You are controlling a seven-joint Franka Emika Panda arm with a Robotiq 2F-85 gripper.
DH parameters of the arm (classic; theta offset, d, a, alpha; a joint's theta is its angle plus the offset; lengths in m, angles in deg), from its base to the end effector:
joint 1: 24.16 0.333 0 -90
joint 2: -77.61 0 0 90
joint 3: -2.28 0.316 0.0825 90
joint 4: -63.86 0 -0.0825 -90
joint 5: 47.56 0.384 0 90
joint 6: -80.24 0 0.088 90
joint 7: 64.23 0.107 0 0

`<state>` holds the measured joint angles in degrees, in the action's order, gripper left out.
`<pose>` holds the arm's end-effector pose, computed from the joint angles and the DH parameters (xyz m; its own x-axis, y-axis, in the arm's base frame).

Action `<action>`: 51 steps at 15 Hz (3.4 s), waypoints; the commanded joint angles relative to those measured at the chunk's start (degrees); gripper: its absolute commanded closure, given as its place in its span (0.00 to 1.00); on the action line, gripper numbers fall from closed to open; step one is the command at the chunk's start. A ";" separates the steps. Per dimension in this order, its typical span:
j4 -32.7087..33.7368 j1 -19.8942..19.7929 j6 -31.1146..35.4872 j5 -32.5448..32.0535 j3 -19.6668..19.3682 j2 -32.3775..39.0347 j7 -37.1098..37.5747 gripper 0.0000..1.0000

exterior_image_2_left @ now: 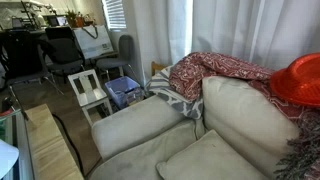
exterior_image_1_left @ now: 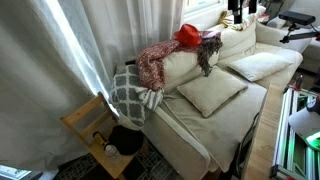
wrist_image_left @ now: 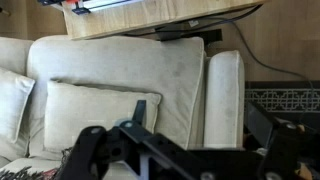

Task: Move the maroon fleece to the right

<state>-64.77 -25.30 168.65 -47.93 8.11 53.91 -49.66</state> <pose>0.3936 0.0354 0.5078 0.9445 -0.1941 -0.2649 -0.1682 -0.9787 0.1175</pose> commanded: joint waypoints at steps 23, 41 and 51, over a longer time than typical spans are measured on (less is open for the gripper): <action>20.78 6.76 33.56 -5.74 -0.55 40.96 34.16 0.00; 36.54 13.69 45.06 -6.31 -6.16 60.62 49.64 0.00; 53.27 20.65 57.14 -8.58 -15.80 80.25 62.70 0.00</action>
<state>-18.65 -6.54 224.67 -55.83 -4.07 127.66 8.83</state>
